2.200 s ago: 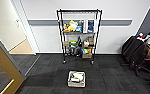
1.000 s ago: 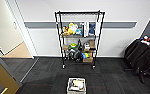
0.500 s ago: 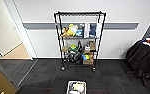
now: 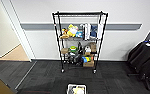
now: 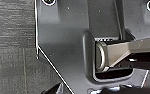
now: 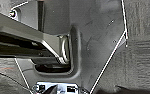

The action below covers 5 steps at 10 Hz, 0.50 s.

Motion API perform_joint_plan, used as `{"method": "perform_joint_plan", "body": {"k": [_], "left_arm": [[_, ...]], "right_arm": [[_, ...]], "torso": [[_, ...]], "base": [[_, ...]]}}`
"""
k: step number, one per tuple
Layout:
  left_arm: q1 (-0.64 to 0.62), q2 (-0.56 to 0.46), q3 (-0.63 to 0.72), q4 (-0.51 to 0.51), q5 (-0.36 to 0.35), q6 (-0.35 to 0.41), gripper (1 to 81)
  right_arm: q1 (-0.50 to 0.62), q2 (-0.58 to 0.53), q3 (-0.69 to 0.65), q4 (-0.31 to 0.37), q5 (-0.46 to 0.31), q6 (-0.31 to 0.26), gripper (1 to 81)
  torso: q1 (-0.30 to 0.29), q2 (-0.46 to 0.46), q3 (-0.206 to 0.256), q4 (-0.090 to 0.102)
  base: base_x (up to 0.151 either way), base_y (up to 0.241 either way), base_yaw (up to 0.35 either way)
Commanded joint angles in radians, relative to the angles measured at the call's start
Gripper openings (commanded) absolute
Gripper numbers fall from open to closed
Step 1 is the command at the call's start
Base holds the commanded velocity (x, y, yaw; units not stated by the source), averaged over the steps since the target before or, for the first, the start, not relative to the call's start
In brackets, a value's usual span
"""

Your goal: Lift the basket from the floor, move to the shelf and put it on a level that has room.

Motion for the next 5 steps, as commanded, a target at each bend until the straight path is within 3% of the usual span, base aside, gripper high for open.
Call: {"method": "perform_joint_plan", "body": {"k": [1, 5], "left_arm": [[-0.021, -0.007, -0.002, 0.003, 0.069, 0.008, 81.1], [-0.021, -0.007, -0.002, 0.001, 0.069, 0.008, 81.1]], "right_arm": [[0.012, -0.008, 0.002, 0.006, -0.059, 0.005, 81.1], [0.015, -0.006, 0.002, 0.003, -0.060, 0.005, 81.1]], "torso": [[0.000, 0.000, 0.000, 0.000], [0.000, 0.000, 0.000, 0.000]], "base": [[0.149, 0.000, 0.000], [0.149, 0.000, 0.000]]}}
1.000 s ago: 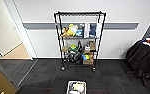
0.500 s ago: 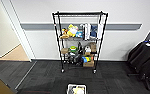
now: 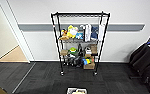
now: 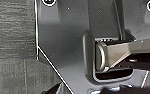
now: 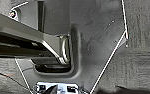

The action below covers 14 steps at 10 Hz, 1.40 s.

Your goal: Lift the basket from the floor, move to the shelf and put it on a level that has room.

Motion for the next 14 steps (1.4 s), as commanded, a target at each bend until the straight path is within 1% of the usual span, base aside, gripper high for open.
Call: {"method": "perform_joint_plan", "body": {"k": [1, 6, 8, 12, 14], "left_arm": [[-0.020, -0.006, -0.002, 0.001, 0.069, 0.009, 81.1], [-0.020, -0.005, -0.001, 0.000, 0.069, 0.007, 81.1], [-0.020, -0.005, 0.001, 0.001, 0.071, 0.007, 81.1], [-0.022, -0.012, 0.013, 0.004, 0.071, 0.007, 81.1], [-0.028, -0.038, 0.033, 0.001, 0.072, 0.006, 81.1]], "right_arm": [[0.014, -0.007, 0.003, 0.003, -0.060, 0.003, 81.1], [0.014, -0.007, 0.003, 0.003, -0.060, 0.003, 81.1], [0.015, -0.007, 0.003, 0.003, -0.060, 0.003, 81.1], [0.020, -0.018, 0.023, 0.000, -0.061, 0.003, 81.1], [0.026, -0.060, 0.108, 0.003, -0.061, 0.003, 81.1]], "torso": [[0.000, 0.000, 0.000, 0.000], [0.000, 0.000, 0.000, 0.000], [0.000, 0.000, 0.000, 0.000], [0.001, 0.000, 0.000, 0.000], [0.001, 0.000, 0.000, 0.000]], "base": [[0.143, 0.000, 0.000], [0.120, 0.000, 0.000], [0.089, 0.000, 0.000], [0.000, 0.000, 0.000], [0.000, 0.000, 0.000]]}}
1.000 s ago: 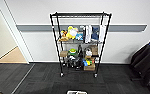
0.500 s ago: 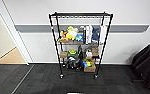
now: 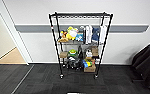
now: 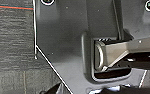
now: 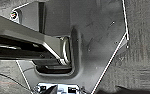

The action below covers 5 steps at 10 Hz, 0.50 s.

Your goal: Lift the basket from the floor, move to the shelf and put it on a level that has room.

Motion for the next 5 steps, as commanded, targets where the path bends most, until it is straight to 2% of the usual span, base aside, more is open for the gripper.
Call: {"method": "perform_joint_plan", "body": {"k": [1, 2, 3, 4, 5], "left_arm": [[-0.027, -0.048, 0.036, 0.003, 0.070, 0.007, 81.1], [-0.029, -0.071, 0.068, 0.003, 0.069, 0.007, 81.1], [-0.035, -0.105, 0.119, 0.001, 0.069, 0.006, 81.1], [-0.046, -0.157, 0.204, -0.007, 0.069, 0.004, 81.1], [-0.064, -0.214, 0.282, -0.008, 0.070, -0.005, 81.1]], "right_arm": [[0.025, -0.083, 0.149, 0.003, -0.061, 0.004, 81.1], [0.029, -0.105, 0.181, 0.003, -0.067, 0.004, 81.1], [0.036, -0.114, 0.198, 0.003, -0.067, 0.003, 81.1], [0.040, -0.123, 0.209, 0.003, -0.070, 0.003, 81.1], [0.046, -0.135, 0.216, 0.003, -0.070, 0.004, 81.1]], "torso": [[0.000, 0.000, 0.000, 0.000], [0.064, -0.100, 0.000, 0.000], [0.065, -0.102, 0.000, 0.000], [0.072, -0.113, -0.021, 0.000], [0.087, -0.139, -0.092, 0.000]], "base": [[0.000, 0.000, 0.000], [0.000, 0.000, 0.000], [0.000, 0.000, 0.000], [0.000, 0.000, 0.000], [0.000, 0.000, 0.000]]}}
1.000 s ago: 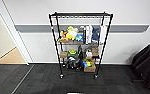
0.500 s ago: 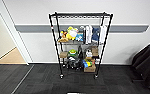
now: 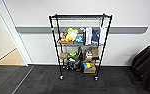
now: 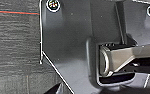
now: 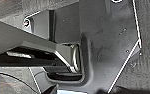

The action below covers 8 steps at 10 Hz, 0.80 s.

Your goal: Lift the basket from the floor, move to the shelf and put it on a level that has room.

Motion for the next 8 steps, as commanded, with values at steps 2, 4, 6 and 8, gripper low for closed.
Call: {"method": "perform_joint_plan", "body": {"k": [2, 4, 6, 8], "left_arm": [[-0.104, -0.201, 0.260, -0.032, 0.077, -0.008, 81.1], [-0.153, -0.222, 0.273, -0.064, 0.086, -0.008, 81.1], [-0.210, -0.223, 0.265, -0.090, 0.135, -0.008, 81.1], [-0.270, -0.222, 0.262, -0.127, 0.199, -0.008, 81.1]], "right_arm": [[0.058, -0.076, 0.077, 0.012, -0.066, 0.004, 81.1], [0.097, -0.124, 0.132, 0.047, -0.067, 0.003, 81.1], [0.135, -0.141, 0.145, 0.063, -0.071, 0.003, 81.1], [0.180, -0.164, 0.162, 0.066, -0.104, 0.003, 81.1]], "torso": [[0.080, -0.124, -0.111, 0.000], [0.117, -0.182, -0.072, 0.000], [0.151, -0.236, -0.088, 0.000], [0.194, -0.304, -0.091, 0.000]], "base": [[0.000, 0.000, 0.000], [0.000, 0.000, 0.000], [0.000, 0.000, 0.000], [0.000, 0.000, 0.000]]}}
